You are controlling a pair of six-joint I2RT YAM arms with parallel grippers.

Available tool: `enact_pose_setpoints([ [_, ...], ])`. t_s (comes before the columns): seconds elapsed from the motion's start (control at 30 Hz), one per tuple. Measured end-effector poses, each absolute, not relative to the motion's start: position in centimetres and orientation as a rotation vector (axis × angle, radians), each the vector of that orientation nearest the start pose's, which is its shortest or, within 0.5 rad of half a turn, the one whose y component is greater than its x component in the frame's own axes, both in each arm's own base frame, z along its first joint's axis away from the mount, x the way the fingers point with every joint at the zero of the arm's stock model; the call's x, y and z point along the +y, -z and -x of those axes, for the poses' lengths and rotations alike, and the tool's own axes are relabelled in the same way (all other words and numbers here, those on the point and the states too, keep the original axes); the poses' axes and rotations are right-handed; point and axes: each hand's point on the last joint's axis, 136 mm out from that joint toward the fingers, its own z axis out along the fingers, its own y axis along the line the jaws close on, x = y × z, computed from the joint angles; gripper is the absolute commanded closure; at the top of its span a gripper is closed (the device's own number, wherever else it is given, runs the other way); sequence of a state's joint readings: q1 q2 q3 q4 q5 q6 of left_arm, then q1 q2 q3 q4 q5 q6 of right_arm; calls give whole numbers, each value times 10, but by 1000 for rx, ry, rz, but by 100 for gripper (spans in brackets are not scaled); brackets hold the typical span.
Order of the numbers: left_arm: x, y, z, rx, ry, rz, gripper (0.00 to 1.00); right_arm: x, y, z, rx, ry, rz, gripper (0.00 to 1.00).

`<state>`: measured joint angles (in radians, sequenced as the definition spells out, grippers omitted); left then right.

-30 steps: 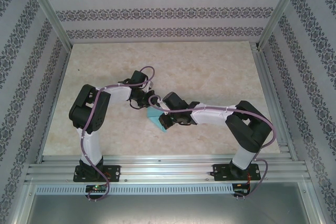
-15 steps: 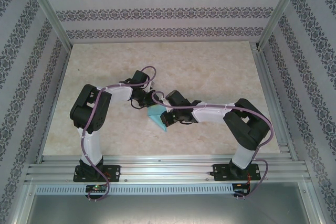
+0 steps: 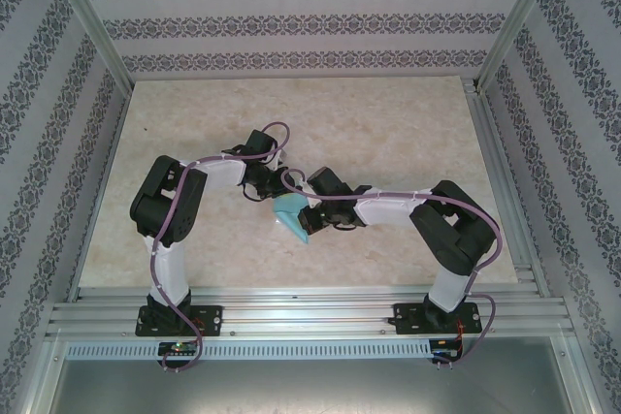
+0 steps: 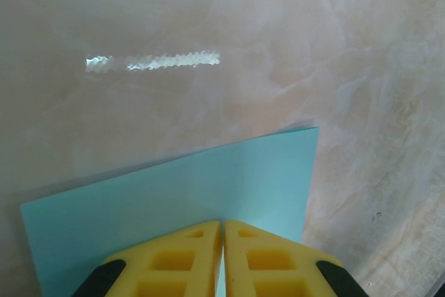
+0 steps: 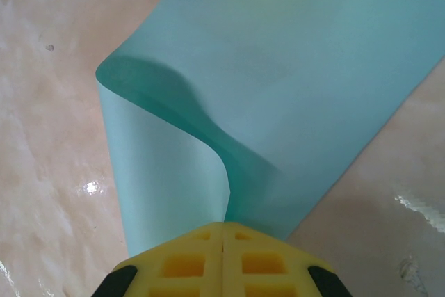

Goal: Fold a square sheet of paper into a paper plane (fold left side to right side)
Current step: Third fold the triangle at the center of the table.

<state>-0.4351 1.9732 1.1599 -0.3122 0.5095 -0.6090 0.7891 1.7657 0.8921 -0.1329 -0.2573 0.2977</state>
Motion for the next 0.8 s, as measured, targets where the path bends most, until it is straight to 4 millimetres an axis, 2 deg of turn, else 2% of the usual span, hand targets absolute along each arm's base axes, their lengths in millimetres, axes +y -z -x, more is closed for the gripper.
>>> enact_pose_setpoints([
  [0.53, -260, -17, -356, 2855, 955, 73, 90, 310, -16, -253, 2618, -704, 719, 100],
  [0.8, -260, -17, -357, 2855, 954, 73, 90, 308, -23, -258, 2604, -708, 696, 100],
])
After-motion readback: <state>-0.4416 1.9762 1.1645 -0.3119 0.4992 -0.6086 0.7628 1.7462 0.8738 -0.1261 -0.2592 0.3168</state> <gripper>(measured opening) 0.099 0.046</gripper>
